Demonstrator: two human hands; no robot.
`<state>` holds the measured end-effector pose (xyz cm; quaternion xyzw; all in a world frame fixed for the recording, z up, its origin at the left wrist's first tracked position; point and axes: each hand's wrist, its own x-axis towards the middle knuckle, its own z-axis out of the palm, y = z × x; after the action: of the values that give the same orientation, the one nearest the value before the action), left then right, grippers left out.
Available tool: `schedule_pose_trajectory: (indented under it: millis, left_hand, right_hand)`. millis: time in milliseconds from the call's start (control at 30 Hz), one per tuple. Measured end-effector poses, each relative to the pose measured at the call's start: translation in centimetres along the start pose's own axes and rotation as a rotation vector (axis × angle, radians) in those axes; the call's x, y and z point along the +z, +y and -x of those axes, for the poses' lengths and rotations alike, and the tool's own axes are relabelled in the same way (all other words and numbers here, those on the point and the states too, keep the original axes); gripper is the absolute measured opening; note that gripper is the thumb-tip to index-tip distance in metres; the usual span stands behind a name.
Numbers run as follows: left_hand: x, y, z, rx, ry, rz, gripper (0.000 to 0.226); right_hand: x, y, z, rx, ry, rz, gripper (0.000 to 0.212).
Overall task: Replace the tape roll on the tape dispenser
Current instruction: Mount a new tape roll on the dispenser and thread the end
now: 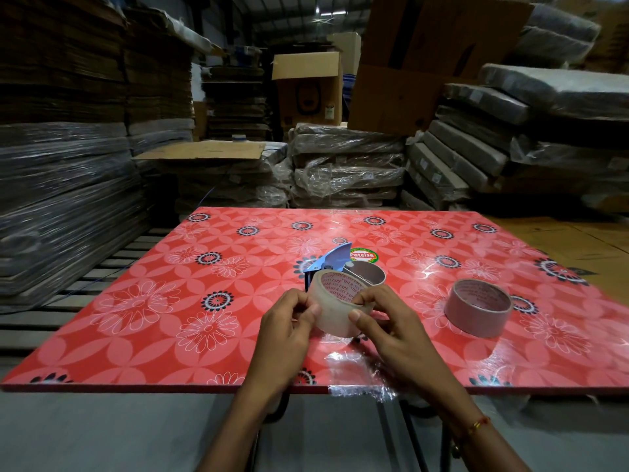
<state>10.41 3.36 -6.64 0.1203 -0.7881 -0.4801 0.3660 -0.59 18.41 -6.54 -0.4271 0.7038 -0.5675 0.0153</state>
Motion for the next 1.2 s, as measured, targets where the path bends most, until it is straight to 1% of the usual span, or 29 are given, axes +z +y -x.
schedule_pose_trajectory:
  millis: [67,167,233,333,400,467,533,633,767,867,967,1000,1100,1200]
  left_hand:
    - [0.1,0.1,0.0,0.037,0.029,-0.042,0.013]
    - [0.9,0.4,0.7,0.193,0.13,-0.213,0.008]
    - [1.5,0.4,1.1,0.274,0.17,-0.316,0.01]
    - [1.9,0.7,1.2,0.338,0.247,-0.405,0.01]
    - [1.7,1.1,1.0,0.381,0.299,-0.492,0.006]
    - [1.4,1.5,0.4,0.425,0.303,-0.545,0.004]
    - [1.1,1.9,-0.3,0.483,0.269,-0.575,0.005]
    - [0.8,1.8,-1.6,0.497,0.183,-0.488,0.006]
    - [0.0,1.5,-2.6,0.389,0.106,-0.285,0.009]
    - [0.4,1.6,-1.7,0.375,0.125,-0.212,0.007]
    - [1.4,1.5,-1.1,0.401,0.144,-0.236,0.021]
    - [1.6,1.5,-1.2,0.401,0.164,-0.22,0.02]
    - [1.8,1.5,-1.9,0.413,0.221,-0.157,0.005]
    - [1.7,1.3,-2.3,0.486,0.235,-0.203,0.006]
  right_hand:
    - [0.0,0.0,0.0,0.001,0.002,0.0,0.007]
    - [-0.1,-0.1,0.0,0.029,0.019,-0.045,0.007]
    - [-0.2,-0.5,0.2,0.077,0.024,-0.109,0.006]
    - [-0.3,-0.5,0.1,0.122,0.004,-0.169,0.003]
    - [-0.4,-0.2,0.1,0.115,-0.01,-0.196,0.002]
    - [-0.5,0.0,0.0,0.09,-0.031,-0.212,0.007]
    - [-0.5,-0.1,0.0,0.107,-0.051,-0.273,0.009]
    - [-0.5,-0.1,-0.1,0.151,-0.054,-0.354,0.011]
    - [-0.5,-0.1,-0.2,0.144,-0.067,-0.361,0.011]
    - [-0.4,-0.6,-0.1,0.157,-0.055,-0.407,0.011]
    - [-0.5,-0.9,0.0,0.187,-0.059,-0.447,0.016]
    - [-0.5,-0.9,0.1,0.189,-0.064,-0.447,0.016]
    - [-0.5,-1.0,0.0,0.184,-0.073,-0.431,0.011]
    - [-0.5,-0.9,0.0,0.18,-0.085,-0.42,0.01]
